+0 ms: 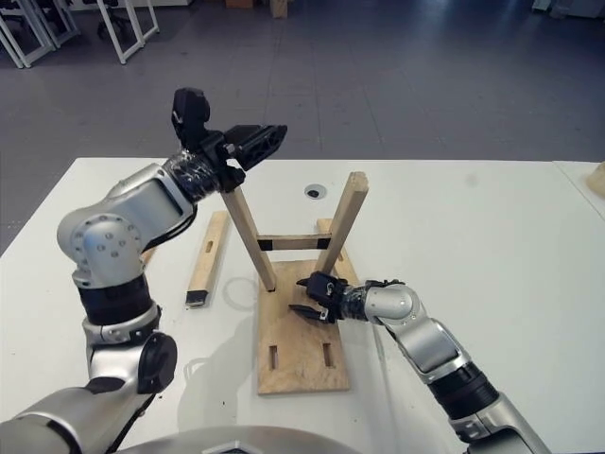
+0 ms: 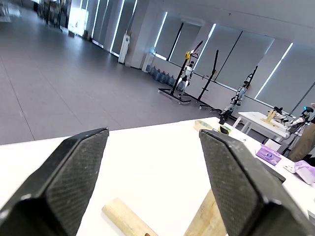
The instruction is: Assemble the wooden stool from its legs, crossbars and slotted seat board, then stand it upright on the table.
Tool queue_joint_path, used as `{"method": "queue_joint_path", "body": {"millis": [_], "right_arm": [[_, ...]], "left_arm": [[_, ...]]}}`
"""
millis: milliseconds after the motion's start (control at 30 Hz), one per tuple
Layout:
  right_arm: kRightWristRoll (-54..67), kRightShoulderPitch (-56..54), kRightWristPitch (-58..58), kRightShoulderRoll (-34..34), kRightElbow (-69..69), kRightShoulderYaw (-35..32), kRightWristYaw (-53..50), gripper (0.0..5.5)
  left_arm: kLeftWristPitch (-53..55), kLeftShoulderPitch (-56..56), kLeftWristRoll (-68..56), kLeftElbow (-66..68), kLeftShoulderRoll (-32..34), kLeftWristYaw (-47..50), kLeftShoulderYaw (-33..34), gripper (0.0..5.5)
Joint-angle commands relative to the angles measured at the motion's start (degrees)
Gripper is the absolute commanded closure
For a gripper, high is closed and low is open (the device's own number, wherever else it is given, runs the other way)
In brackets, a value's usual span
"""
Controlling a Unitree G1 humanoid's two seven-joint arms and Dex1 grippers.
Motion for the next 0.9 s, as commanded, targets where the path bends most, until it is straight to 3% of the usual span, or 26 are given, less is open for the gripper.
{"method": "queue_joint_path", "body": {"millis": [33, 167, 300, 433, 500, 633, 733, 800, 900], "right_arm": [[-4.0, 4.1, 4.3, -2.9, 2.4, 1.5, 0.4, 2.97], [-4.6, 4.9, 4.3, -2.2, 2.6, 2.1, -0.1, 2.97], [-5.2, -0.1, 2.9, 0.6, 8.3, 3.8, 1.5, 2.97], [-4.9, -7.1, 2.3, 6.4, 16.8, 5.3, 2.8, 2.97], [-4.4, -8.1, 2.4, 8.5, 18.4, 5.2, 2.3, 2.97], [-1.2, -4.7, 6.5, 8.9, 10.4, 3.0, 1.1, 2.97], [3.4, 0.5, 13.6, 4.7, -4.8, -1.4, 1.8, 2.97], [8.2, 4.0, 20.1, 1.3, -15.8, -7.1, 1.9, 2.97], [16.7, 11.5, 29.8, -5.1, -28.4, -21.8, 2.8, 2.97]], "left_arm": [[5.8, 14.3, 3.1, 4.0, 1.4, 0.6, -10.2, 2.08], [3.9, 4.7, 0.2, 5.4, 4.0, -1.8, -5.8, 2.08], [8.3, -6.3, -16.8, 1.9, 3.0, -2.9, 4.1, 2.08], [6.4, -19.5, -32.9, 3.9, 3.0, 5.8, 13.2, 2.08], [4.3, -22.1, -34.7, 3.9, 4.2, 11.5, 15.2, 2.08], [0.1, -16.7, -31.9, 0.5, 6.4, 21.8, 16.9, 2.08], [-1.9, -11.9, -28.9, -1.9, 8.6, 26.7, 17.8, 2.08], [-2.0, -7.4, -25.9, -3.0, 12.0, 28.1, 18.5, 2.08], [-2.2, 6.4, -18.1, -4.3, 17.6, 26.3, 17.8, 2.08]]}}
